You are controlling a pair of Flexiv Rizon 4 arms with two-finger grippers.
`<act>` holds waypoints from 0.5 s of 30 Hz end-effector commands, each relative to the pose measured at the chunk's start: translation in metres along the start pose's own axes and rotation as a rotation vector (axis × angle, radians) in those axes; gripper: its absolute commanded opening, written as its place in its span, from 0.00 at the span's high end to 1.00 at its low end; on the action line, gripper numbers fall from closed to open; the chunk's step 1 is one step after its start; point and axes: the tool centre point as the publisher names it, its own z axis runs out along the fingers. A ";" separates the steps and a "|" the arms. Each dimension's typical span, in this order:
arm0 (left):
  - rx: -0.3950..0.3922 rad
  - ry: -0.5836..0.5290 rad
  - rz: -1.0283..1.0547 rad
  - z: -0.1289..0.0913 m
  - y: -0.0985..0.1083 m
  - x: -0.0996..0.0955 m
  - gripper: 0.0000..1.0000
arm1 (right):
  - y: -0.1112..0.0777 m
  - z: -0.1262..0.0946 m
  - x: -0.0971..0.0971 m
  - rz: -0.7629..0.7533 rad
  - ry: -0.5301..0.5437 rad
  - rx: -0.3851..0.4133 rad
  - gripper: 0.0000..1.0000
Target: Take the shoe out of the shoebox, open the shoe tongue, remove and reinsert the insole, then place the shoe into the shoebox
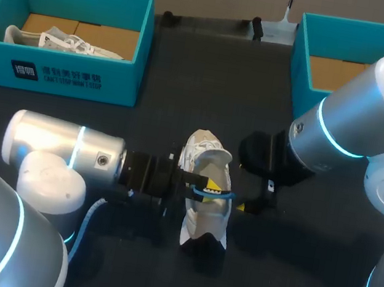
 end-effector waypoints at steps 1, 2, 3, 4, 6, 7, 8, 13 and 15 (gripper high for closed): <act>-0.005 0.009 -0.004 0.004 0.004 0.000 1.00 | -0.001 0.001 0.001 -0.002 0.000 -0.003 0.00; -0.006 0.010 -0.004 0.004 0.005 0.001 1.00 | -0.001 0.001 0.001 -0.002 0.000 -0.003 0.00; -0.011 0.013 -0.005 0.003 0.007 0.001 1.00 | -0.001 0.001 0.001 -0.002 0.000 -0.003 0.00; -0.013 0.013 -0.005 0.003 0.009 0.001 1.00 | -0.001 0.001 0.001 -0.002 0.000 -0.003 0.00; -0.018 0.015 -0.006 0.002 0.013 0.001 1.00 | -0.001 0.001 0.001 -0.002 0.000 -0.003 0.00; -0.022 0.016 -0.008 0.002 0.015 0.001 1.00 | -0.001 0.001 0.001 -0.002 0.000 -0.003 0.00; -0.027 0.017 -0.008 0.001 0.017 0.001 1.00 | -0.001 0.001 0.001 -0.002 0.000 -0.003 0.00; -0.048 0.022 -0.013 0.002 0.027 0.002 1.00 | -0.001 0.001 0.001 -0.002 0.000 -0.003 0.00; -0.057 0.025 -0.018 0.002 0.032 0.003 1.00 | -0.001 0.001 0.001 -0.002 0.000 -0.003 0.00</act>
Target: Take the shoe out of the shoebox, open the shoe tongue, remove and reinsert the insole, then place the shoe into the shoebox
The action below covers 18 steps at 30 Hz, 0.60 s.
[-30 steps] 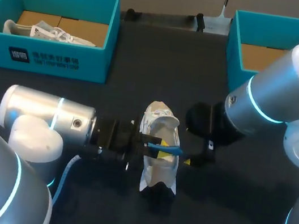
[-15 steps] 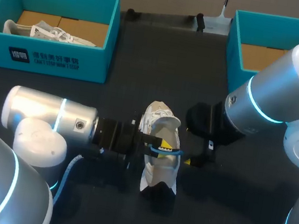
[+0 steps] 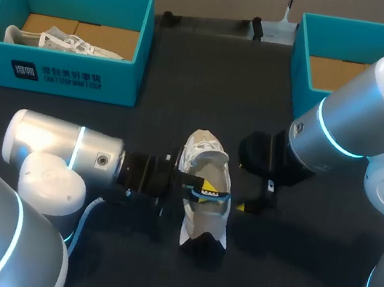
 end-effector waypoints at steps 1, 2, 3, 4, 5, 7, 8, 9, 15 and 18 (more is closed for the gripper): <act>-0.017 0.012 -0.011 0.006 0.007 0.000 1.00 | -0.001 0.001 0.001 -0.002 0.000 -0.004 0.00; -0.020 0.012 -0.012 0.005 0.009 0.000 1.00 | -0.001 0.001 0.001 -0.002 0.000 -0.004 0.00; -0.021 0.010 -0.016 0.005 0.009 0.001 1.00 | -0.001 0.001 0.001 -0.002 0.000 -0.004 0.00; -0.022 0.010 -0.017 0.005 0.009 0.001 1.00 | -0.001 0.001 0.001 -0.002 0.000 -0.004 0.00; -0.019 0.004 -0.019 0.004 0.007 0.001 1.00 | -0.001 0.001 0.001 -0.002 0.000 -0.004 0.00; -0.012 0.002 -0.021 0.002 0.002 0.001 0.84 | -0.001 0.001 0.001 -0.002 0.000 -0.004 0.00; -0.005 0.002 -0.021 0.002 0.000 0.001 0.66 | -0.001 0.001 0.001 -0.002 0.000 -0.004 0.00; -0.003 0.003 -0.023 0.001 -0.002 0.001 0.62 | -0.001 0.001 0.001 -0.002 0.000 -0.004 0.00; 0.019 -0.001 -0.020 -0.004 -0.013 -0.001 0.67 | -0.001 0.001 0.001 -0.002 0.000 -0.004 0.00; 0.034 -0.013 -0.020 -0.008 -0.019 -0.004 0.65 | -0.001 0.001 0.001 -0.002 0.000 -0.004 0.00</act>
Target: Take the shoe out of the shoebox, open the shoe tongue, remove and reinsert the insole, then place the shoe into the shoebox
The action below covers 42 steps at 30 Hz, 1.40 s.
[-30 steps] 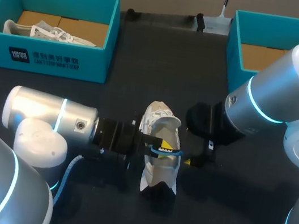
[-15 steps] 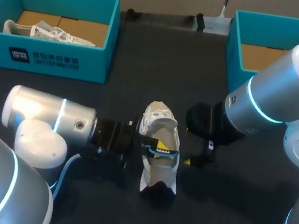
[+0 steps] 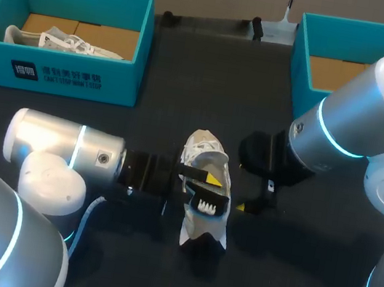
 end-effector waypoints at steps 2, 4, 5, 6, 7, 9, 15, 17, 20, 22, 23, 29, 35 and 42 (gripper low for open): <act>0.008 -0.012 -0.001 -0.013 -0.010 0.000 0.64 | -0.001 0.001 0.001 -0.001 0.000 -0.003 0.00; 0.012 -0.015 -0.006 -0.016 -0.014 0.001 0.64 | -0.001 0.001 0.001 -0.001 0.000 -0.003 0.00; 0.014 -0.014 -0.010 -0.018 -0.016 0.003 0.64 | -0.001 0.001 0.001 -0.001 0.000 -0.003 0.00; 0.015 -0.013 -0.015 -0.020 -0.017 0.005 0.63 | -0.001 0.001 0.001 -0.001 0.000 -0.003 0.00; 0.014 -0.008 -0.016 -0.021 -0.017 0.007 0.62 | -0.001 0.001 0.001 -0.001 0.000 -0.003 0.00; 0.009 0.006 -0.023 -0.022 -0.016 0.012 0.66 | -0.001 0.001 0.001 -0.001 0.000 -0.003 0.00; -0.019 0.025 -0.023 -0.018 0.000 0.017 1.00 | -0.001 0.001 0.001 -0.001 0.000 -0.003 0.00; -0.022 0.027 -0.021 -0.016 0.003 0.017 1.00 | -0.001 0.001 0.001 -0.001 0.000 -0.003 0.00; -0.033 0.035 -0.015 -0.013 0.009 0.015 1.00 | -0.001 0.001 0.001 -0.001 0.000 -0.003 0.00; -0.039 0.037 -0.013 -0.011 0.014 0.015 1.00 | -0.001 0.001 0.001 -0.001 0.000 -0.003 0.00; -0.043 0.037 -0.009 -0.010 0.017 0.015 1.00 | -0.001 0.001 0.001 -0.001 0.000 -0.003 0.00; -0.069 0.029 -0.003 -0.002 0.030 0.011 1.00 | -0.001 0.001 0.001 -0.001 0.000 -0.003 0.00; -0.051 0.018 -0.010 -0.004 0.021 0.008 0.67 | -0.001 0.001 0.001 -0.001 0.000 -0.003 0.00; -0.013 0.026 -0.008 -0.011 0.000 0.009 0.73 | -0.001 0.001 0.001 -0.001 0.000 -0.003 0.00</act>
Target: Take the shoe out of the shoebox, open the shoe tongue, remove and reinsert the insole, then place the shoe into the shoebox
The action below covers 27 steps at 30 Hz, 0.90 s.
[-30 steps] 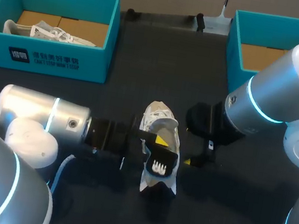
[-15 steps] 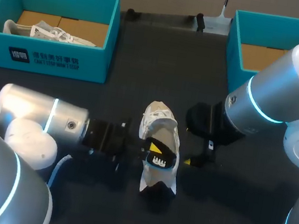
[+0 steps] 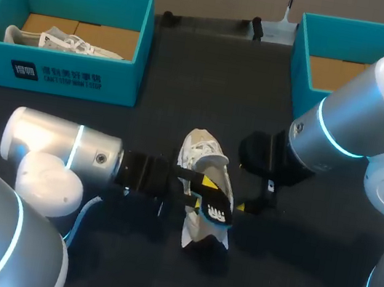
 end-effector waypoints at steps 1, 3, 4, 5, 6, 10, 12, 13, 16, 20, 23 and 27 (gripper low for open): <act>0.010 0.005 0.000 -0.006 -0.009 0.003 0.75 | -0.001 0.001 0.001 -0.001 0.000 -0.003 0.00; 0.018 0.007 0.000 -0.006 -0.011 0.004 0.76 | -0.001 0.001 0.001 -0.001 0.000 -0.003 0.00; 0.020 0.008 0.003 -0.005 -0.012 0.004 0.76 | -0.001 0.001 0.001 -0.001 0.000 -0.003 0.00; 0.022 0.009 0.003 -0.004 -0.013 0.004 0.76 | -0.001 0.001 0.001 -0.001 0.000 -0.003 0.00; 0.023 0.012 0.002 -0.002 -0.013 0.004 0.76 | -0.001 0.001 0.001 -0.001 0.000 -0.003 0.00; 0.023 0.016 -0.001 0.002 -0.014 0.003 0.75 | -0.001 0.001 0.001 -0.001 0.000 -0.003 0.00; 0.022 0.022 -0.005 0.004 -0.015 0.003 0.76 | -0.001 0.001 0.001 -0.001 0.000 -0.003 0.00; 0.023 0.023 -0.006 0.005 -0.015 0.004 0.78 | -0.001 0.001 0.001 -0.001 0.000 -0.003 0.00; 0.021 0.030 -0.006 0.006 -0.015 0.004 1.00 | -0.001 0.001 0.001 -0.001 0.000 -0.003 0.00; 0.008 0.036 0.003 0.007 -0.009 0.005 1.00 | -0.001 0.001 0.001 -0.001 0.000 -0.003 0.00; -0.008 0.023 0.010 0.009 -0.001 0.003 1.00 | -0.001 0.001 0.001 -0.001 0.000 -0.003 0.00; -0.030 0.011 0.020 0.012 0.009 0.000 1.00 | -0.001 0.001 0.001 -0.001 0.000 -0.003 0.00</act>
